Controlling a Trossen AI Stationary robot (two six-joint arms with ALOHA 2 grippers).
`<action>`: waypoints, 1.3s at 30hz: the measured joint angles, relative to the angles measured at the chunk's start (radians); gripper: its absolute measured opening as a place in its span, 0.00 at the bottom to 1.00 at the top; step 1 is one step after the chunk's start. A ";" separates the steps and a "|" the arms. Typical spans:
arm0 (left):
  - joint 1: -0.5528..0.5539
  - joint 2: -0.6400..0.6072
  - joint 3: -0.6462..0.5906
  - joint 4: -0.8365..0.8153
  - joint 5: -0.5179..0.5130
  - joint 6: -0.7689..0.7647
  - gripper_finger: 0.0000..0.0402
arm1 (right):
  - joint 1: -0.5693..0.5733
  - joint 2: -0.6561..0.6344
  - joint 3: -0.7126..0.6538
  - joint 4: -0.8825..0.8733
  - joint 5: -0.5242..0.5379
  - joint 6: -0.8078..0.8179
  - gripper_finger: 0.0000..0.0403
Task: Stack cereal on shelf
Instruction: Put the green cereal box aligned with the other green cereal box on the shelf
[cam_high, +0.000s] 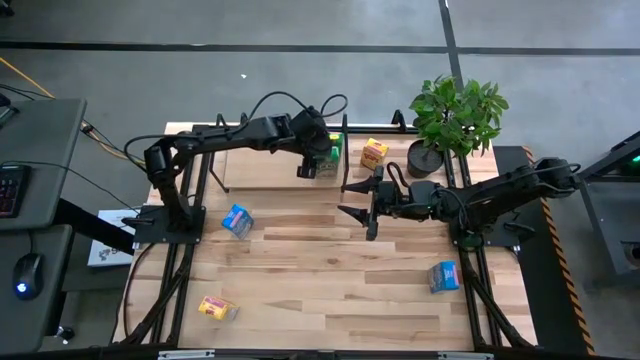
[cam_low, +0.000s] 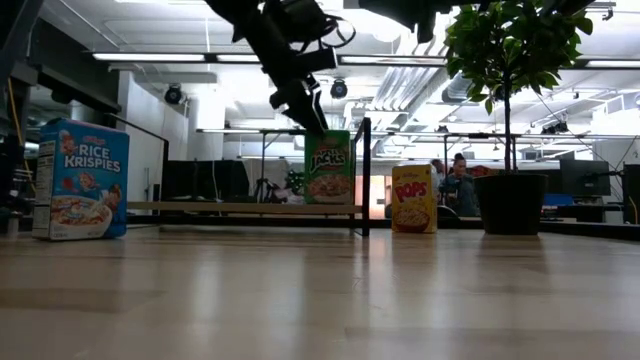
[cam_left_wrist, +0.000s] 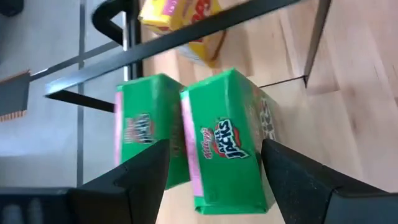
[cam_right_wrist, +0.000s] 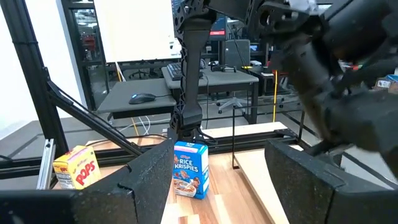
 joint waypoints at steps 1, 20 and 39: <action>0.000 0.000 0.017 -0.015 -0.001 0.000 0.61 | 0.000 0.000 0.000 0.000 0.000 0.000 0.61; 0.152 -0.297 -0.120 -0.166 0.258 -0.214 0.29 | -0.001 0.000 0.000 0.003 0.000 -0.005 0.61; 0.085 -0.135 -0.545 0.511 0.205 -0.319 0.00 | 0.000 0.000 0.000 -0.003 -0.002 0.003 0.61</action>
